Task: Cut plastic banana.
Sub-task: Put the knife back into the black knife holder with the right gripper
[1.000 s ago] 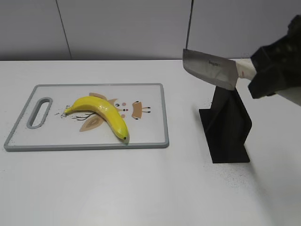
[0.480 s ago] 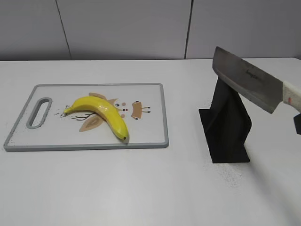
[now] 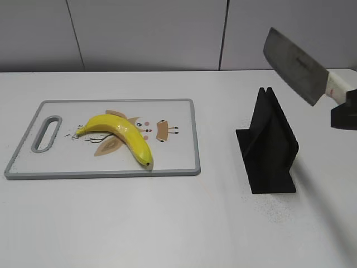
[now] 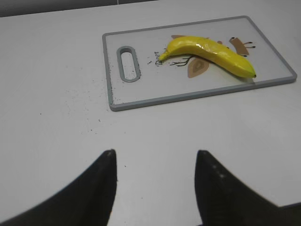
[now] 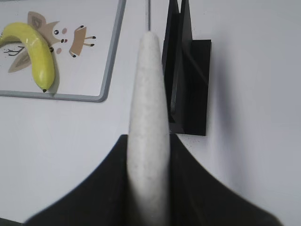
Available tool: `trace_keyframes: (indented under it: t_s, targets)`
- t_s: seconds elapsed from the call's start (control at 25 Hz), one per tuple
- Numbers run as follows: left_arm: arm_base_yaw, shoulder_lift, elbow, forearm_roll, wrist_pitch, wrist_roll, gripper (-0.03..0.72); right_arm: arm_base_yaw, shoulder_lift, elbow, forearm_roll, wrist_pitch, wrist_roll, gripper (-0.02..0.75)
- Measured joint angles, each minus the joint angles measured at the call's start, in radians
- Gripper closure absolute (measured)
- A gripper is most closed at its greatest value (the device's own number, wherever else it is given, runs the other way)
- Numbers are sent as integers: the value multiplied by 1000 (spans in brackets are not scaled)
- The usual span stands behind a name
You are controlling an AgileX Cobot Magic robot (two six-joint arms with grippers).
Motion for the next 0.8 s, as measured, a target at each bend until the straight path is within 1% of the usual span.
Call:
trace_keyframes:
  t_s: [0.08, 0.24, 0.36, 0.52, 0.8]
  targets:
    - [0, 11, 0, 0, 0, 0, 167, 0, 60, -1, 0, -15, 0, 573]
    - [0, 13, 1, 1, -1, -2, 168, 0, 165, -1, -37, -72, 24, 573]
    - [0, 13, 1, 1, -1, -2, 168, 0, 212, -1, -102, -114, 81, 573]
    - [0, 7, 1, 1, -1, -2, 170, 0, 246, -1, -189, -134, 156, 573]
    - [0, -17, 1, 1, -1, -2, 172, 0, 284, -1, -204, -149, 173, 573]
